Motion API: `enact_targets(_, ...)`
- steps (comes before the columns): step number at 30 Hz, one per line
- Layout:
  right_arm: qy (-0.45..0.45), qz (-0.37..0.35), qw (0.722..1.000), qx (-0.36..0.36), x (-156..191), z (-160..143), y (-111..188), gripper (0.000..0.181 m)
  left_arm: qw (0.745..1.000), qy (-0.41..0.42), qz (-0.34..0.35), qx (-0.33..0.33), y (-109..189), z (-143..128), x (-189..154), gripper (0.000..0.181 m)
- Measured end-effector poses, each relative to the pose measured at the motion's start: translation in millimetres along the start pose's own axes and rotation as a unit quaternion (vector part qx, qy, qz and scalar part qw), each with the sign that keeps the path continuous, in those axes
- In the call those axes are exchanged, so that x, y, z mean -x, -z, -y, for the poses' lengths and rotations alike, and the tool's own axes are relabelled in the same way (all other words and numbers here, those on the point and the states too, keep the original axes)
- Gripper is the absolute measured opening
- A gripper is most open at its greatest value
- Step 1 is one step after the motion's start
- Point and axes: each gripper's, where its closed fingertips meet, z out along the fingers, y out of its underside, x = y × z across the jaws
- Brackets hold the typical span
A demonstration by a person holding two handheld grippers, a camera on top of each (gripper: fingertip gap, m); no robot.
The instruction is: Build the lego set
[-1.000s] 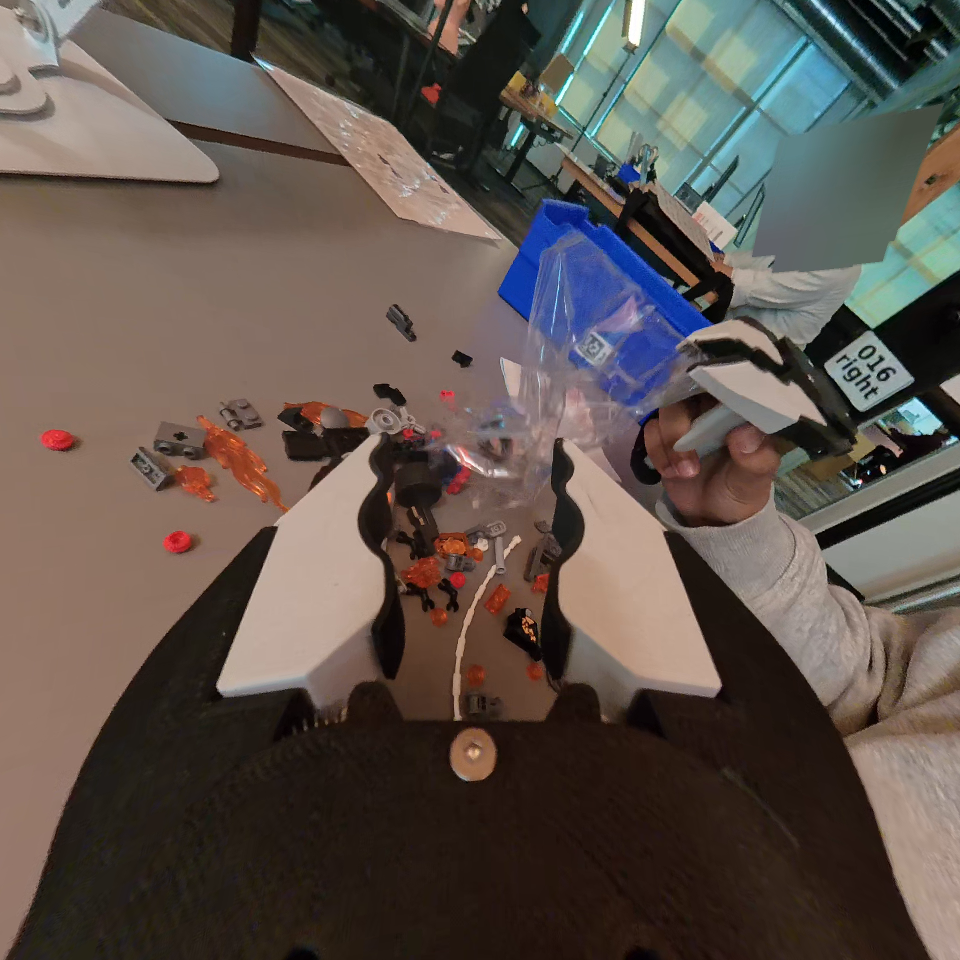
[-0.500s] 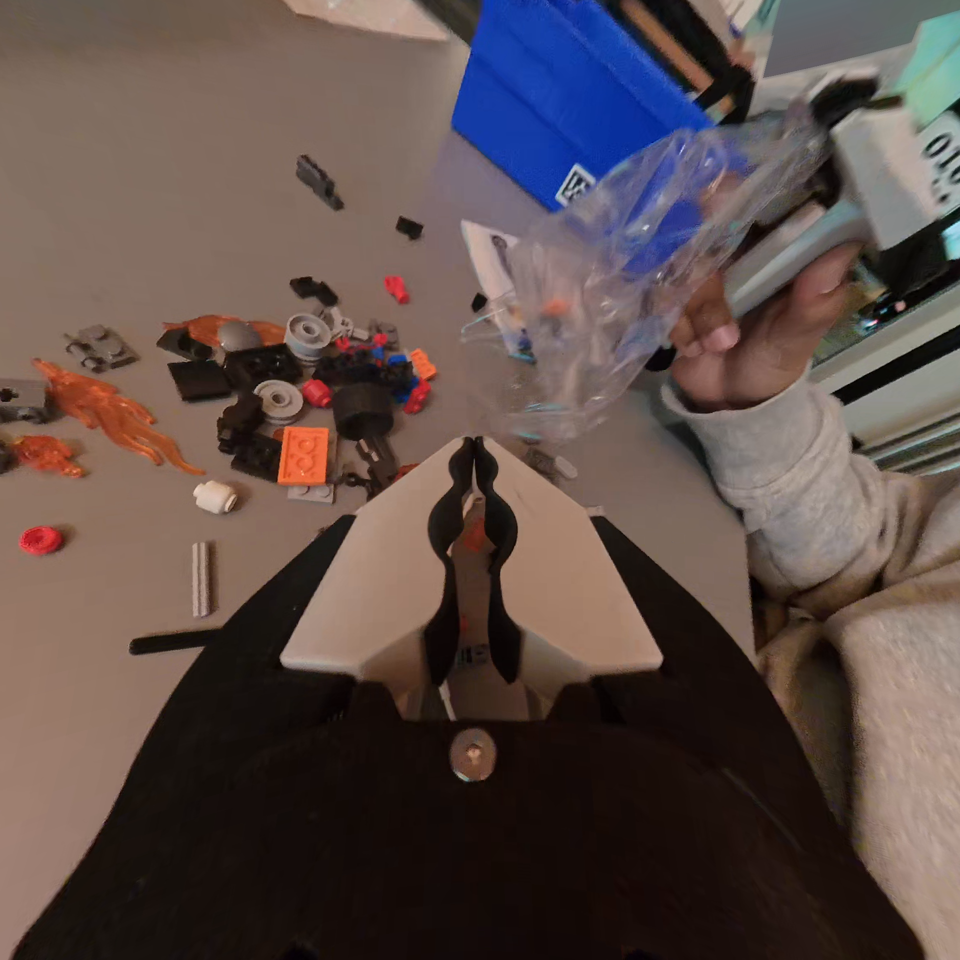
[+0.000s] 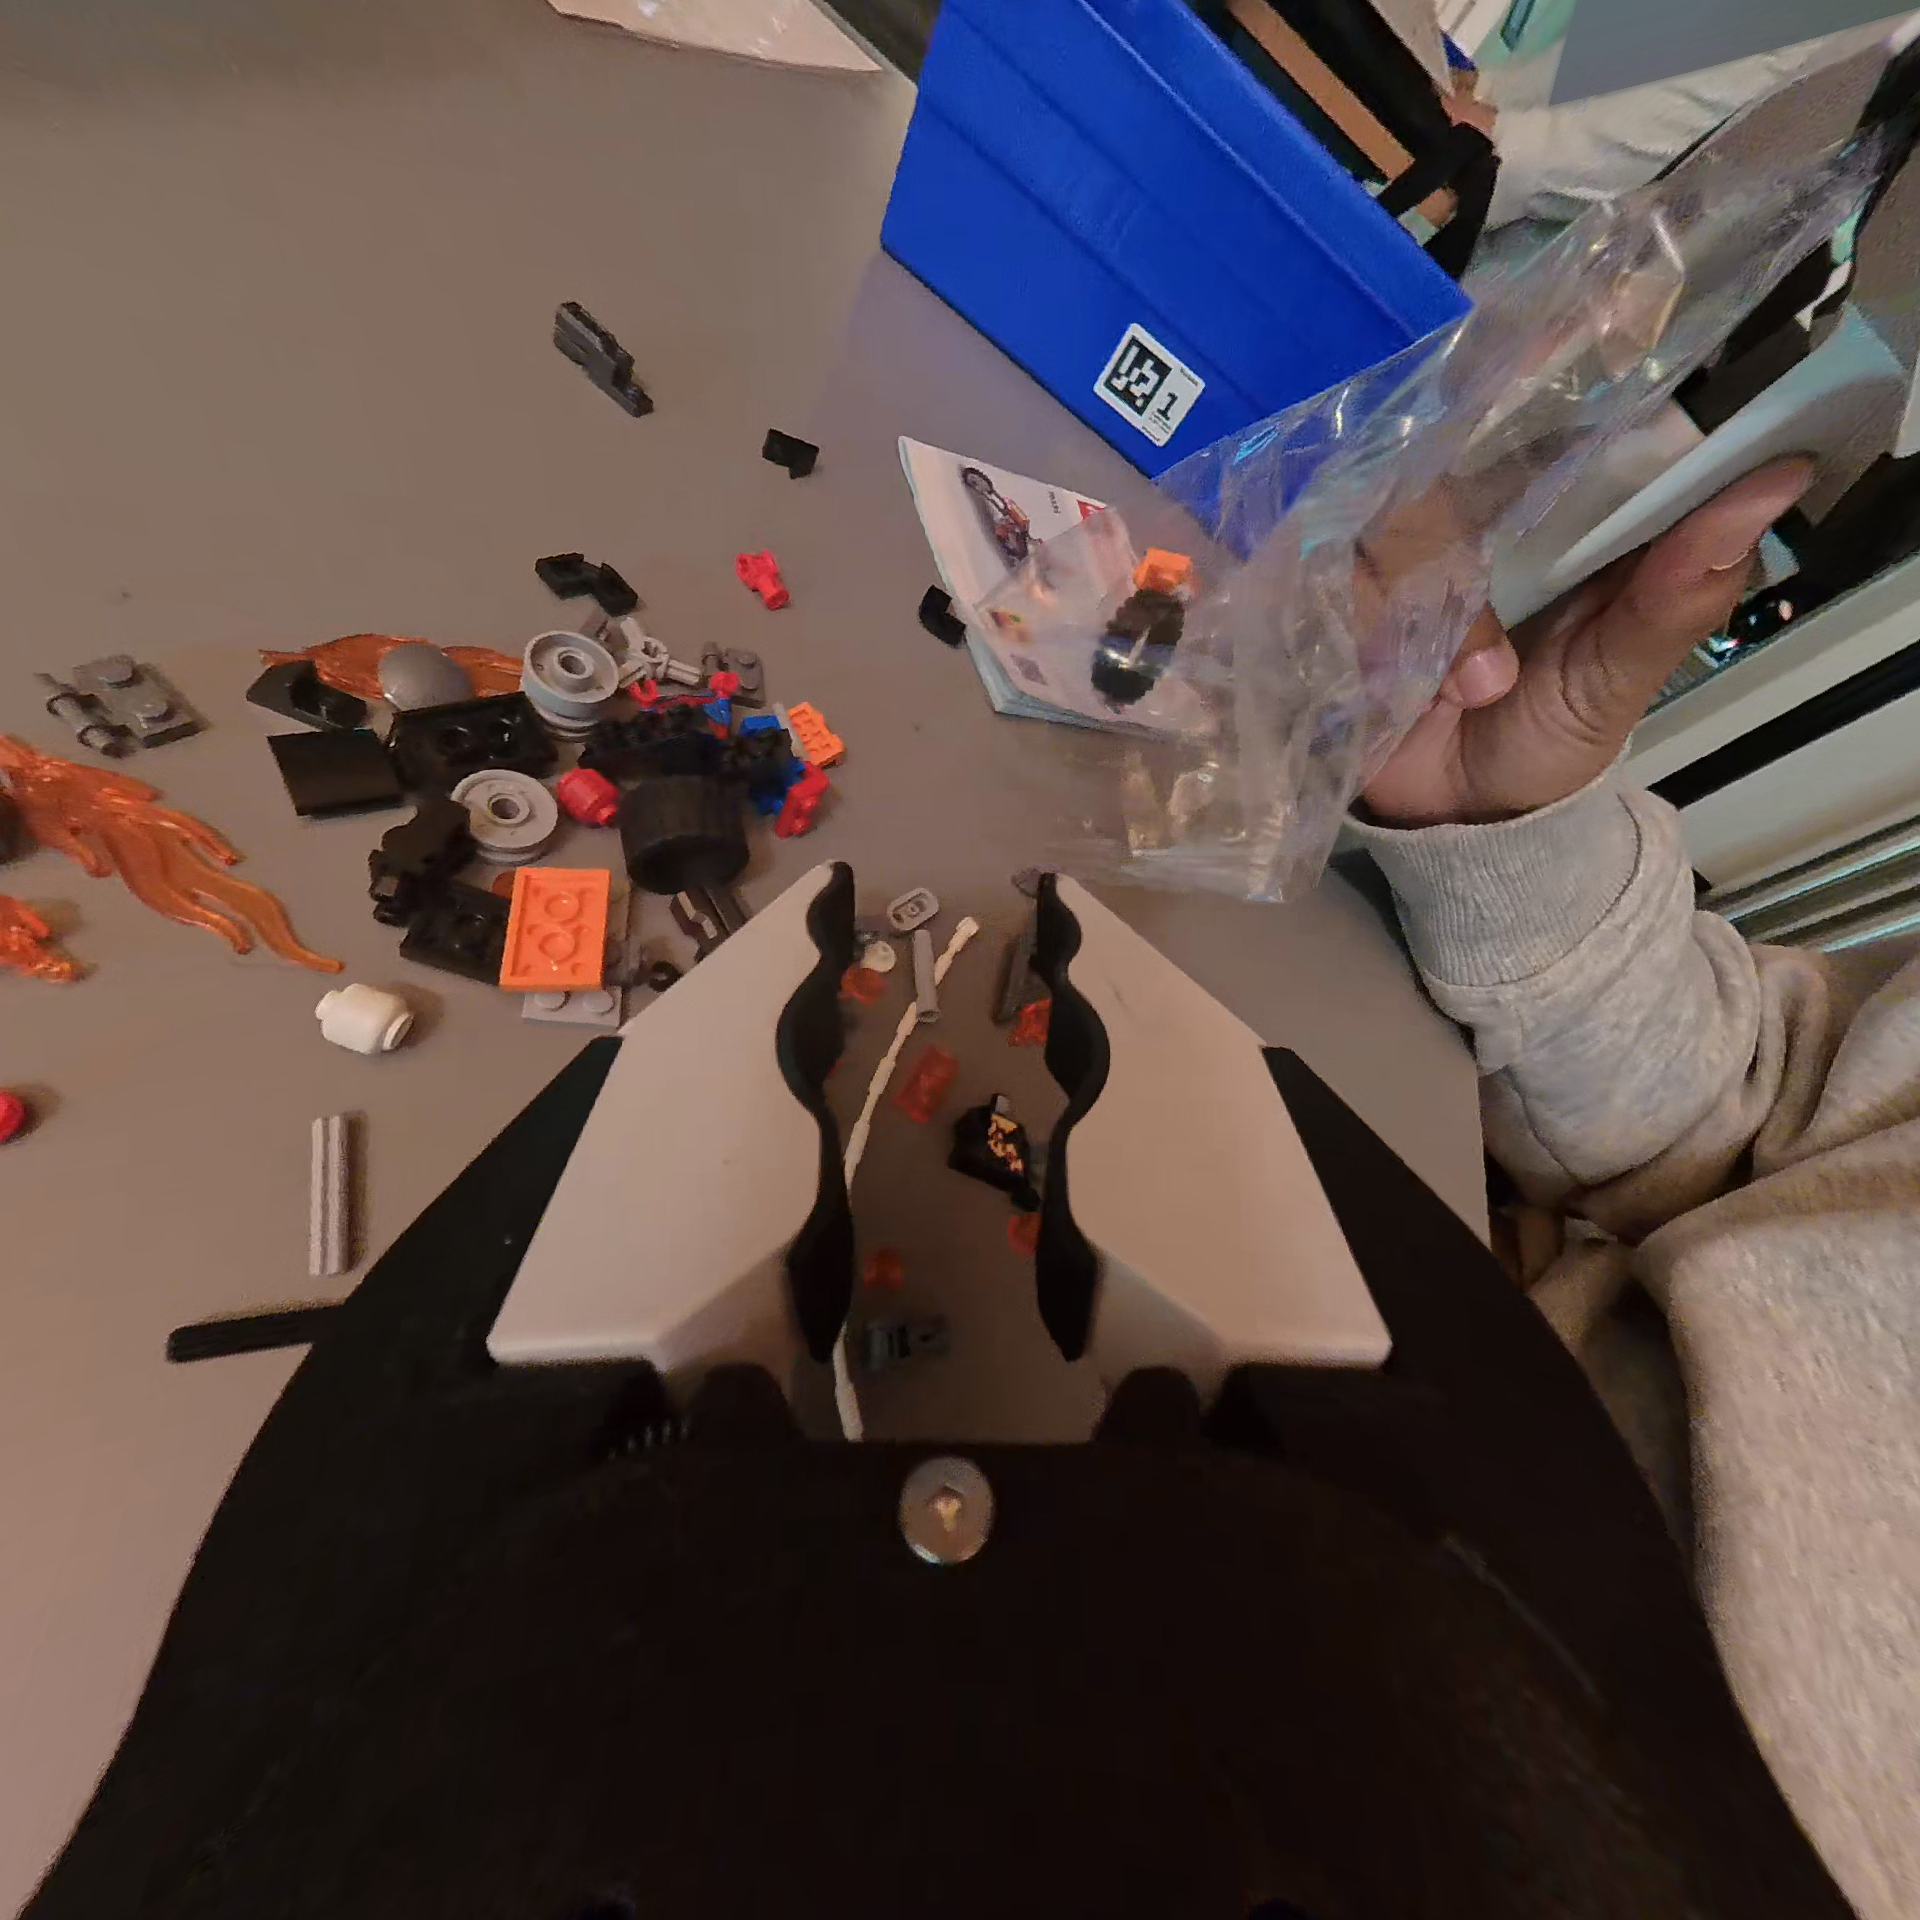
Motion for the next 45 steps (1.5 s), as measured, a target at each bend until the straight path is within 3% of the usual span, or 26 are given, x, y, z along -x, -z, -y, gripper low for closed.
enact_targets(14,-0.043,-0.024,0.999,-0.012,-15.6,0.1,3.9,0.0,0.997,-0.024,0.057,-0.042,10.4,15.0,15.2,0.039)
enact_targets(21,-0.071,-0.043,0.997,0.002,-25.3,-8.2,3.1,0.0,0.995,-0.078,0.055,-0.002,0.5,2.7,6.5,0.047)
enact_targets(25,-0.088,-0.039,0.995,-0.011,-25.9,-5.6,3.3,0.0,0.989,-0.145,0.036,0.019,-7.4,-4.5,-12.2,0.056)
enact_targets(29,-0.113,-0.023,0.993,-0.025,-22.8,-3.1,1.7,0.0,0.981,-0.192,0.028,-0.006,-7.2,1.7,-25.5,0.058)
enact_targets(36,-0.157,-0.023,0.986,-0.057,-28.4,1.9,5.1,0.0,0.984,-0.144,-0.078,-0.064,7.0,17.4,-55.4,0.06)
enact_targets(39,-0.19,-0.014,0.979,-0.079,-30.2,5.6,6.4,0.0,0.984,-0.118,-0.099,-0.094,14.2,27.3,-58.9,0.051)
enact_targets(43,-0.203,-0.02,0.975,-0.084,-33.9,5.0,7.3,0.0,0.978,-0.077,-0.128,-0.143,28.9,42.5,-58.4,0.01)
enact_targets(45,-0.21,-0.021,0.974,-0.079,-34.8,2.2,6.5,0.0,0.978,-0.067,-0.119,-0.159,33.4,47.3,-52.2,0.0)
